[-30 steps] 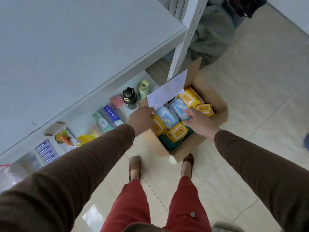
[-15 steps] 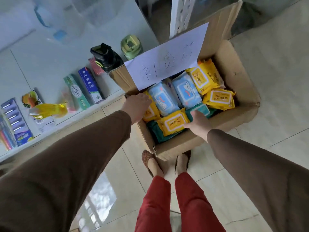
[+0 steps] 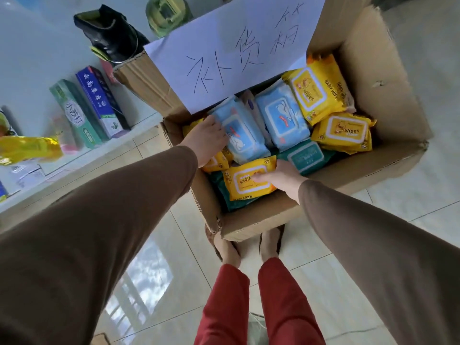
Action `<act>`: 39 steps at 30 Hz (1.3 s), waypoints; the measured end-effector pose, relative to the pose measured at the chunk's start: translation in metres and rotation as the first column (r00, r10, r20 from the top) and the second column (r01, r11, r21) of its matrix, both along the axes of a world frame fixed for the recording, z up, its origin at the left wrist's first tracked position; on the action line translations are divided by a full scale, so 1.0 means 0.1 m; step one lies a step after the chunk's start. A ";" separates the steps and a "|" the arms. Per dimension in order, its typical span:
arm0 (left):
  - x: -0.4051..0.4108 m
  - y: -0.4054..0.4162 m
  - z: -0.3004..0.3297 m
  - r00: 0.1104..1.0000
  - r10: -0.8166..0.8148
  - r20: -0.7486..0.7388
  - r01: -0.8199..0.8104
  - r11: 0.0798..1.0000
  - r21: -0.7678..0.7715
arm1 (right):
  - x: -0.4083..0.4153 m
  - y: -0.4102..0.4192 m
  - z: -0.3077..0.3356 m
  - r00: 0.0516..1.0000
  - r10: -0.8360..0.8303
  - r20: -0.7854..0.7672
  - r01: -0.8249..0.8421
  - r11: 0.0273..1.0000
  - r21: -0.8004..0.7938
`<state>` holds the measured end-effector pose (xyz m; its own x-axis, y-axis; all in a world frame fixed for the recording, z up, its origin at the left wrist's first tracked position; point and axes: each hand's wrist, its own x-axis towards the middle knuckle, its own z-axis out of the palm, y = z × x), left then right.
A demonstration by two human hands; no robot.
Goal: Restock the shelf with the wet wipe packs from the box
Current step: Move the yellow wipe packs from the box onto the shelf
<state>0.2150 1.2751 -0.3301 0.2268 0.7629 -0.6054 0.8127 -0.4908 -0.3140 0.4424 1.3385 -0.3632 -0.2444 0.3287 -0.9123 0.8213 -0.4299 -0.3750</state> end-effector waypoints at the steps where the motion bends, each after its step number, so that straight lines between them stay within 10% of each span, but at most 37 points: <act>1: 0.01 0.01 0.03 0.999 -0.024 -0.034 0.023 0.999 -0.030 | 0.01 -0.02 0.01 0.999 -0.046 -0.028 0.044 0.998 -0.050; 12: -0.14 -0.40 1.46 0.888 0.392 0.241 -0.423 0.901 0.095 | 0.13 0.06 1.38 0.987 0.005 -0.163 -0.004 1.000 0.009; 23: -0.96 -2.52 3.67 0.206 0.782 0.588 -0.978 0.159 0.132 | -1.28 -0.69 3.90 0.850 0.287 -0.443 -0.262 0.958 0.118; 39: -3.51 -5.95 5.75 -0.443 0.203 0.873 -0.850 -0.405 -0.337 | -4.78 -3.47 5.76 0.565 0.476 -0.674 -0.443 0.864 0.239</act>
